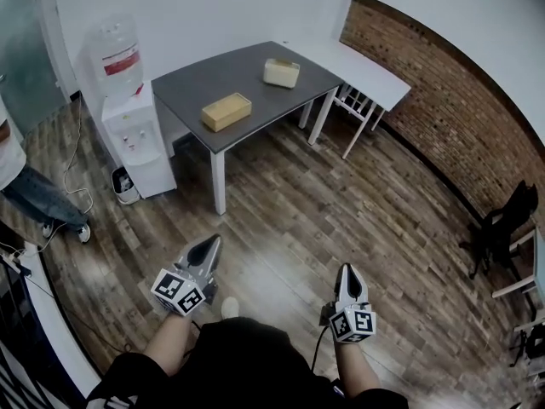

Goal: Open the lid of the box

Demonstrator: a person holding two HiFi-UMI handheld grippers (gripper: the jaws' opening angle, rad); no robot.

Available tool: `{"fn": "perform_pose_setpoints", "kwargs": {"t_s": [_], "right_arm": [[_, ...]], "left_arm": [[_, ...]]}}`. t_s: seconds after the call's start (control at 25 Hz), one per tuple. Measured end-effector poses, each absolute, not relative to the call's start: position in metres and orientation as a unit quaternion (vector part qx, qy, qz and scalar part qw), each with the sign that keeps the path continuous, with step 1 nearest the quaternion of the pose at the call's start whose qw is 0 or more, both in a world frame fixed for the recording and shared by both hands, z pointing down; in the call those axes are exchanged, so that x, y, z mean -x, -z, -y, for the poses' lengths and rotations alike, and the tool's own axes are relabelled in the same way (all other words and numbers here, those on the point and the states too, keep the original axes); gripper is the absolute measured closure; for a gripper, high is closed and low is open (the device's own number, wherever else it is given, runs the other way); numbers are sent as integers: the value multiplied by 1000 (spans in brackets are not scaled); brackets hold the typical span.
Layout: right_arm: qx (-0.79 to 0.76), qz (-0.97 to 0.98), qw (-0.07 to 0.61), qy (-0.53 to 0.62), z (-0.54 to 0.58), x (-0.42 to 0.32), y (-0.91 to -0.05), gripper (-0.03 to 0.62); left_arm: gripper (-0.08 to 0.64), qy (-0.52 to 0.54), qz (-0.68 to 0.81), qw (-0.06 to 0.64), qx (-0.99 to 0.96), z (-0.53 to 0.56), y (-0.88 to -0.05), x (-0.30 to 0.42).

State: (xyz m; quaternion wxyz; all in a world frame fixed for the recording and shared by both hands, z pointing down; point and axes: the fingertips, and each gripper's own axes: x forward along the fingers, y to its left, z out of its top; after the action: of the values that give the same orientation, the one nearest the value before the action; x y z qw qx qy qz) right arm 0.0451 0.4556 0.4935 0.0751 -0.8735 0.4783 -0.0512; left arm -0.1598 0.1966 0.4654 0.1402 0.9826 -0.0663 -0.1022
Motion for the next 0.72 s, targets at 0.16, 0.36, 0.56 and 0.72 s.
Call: {"fn": "perform_pose_setpoints", "kwargs": {"t_s": [0.16, 0.36, 0.56, 0.72], "right_arm": [[871, -485, 63, 43, -414, -74, -480, 589], [870, -489, 55, 40, -366, -92, -477, 589], [855, -515, 29, 52, -319, -95, -477, 589], [844, -534, 5, 49, -291, -98, -480, 589]], "left_arm": [[560, 116, 63, 138, -982, -153, -456, 136], [560, 114, 73, 135, -982, -104, -459, 125], [560, 91, 89, 118, -985, -69, -472, 122], [560, 85, 104, 134, -982, -45, -482, 118]]}}
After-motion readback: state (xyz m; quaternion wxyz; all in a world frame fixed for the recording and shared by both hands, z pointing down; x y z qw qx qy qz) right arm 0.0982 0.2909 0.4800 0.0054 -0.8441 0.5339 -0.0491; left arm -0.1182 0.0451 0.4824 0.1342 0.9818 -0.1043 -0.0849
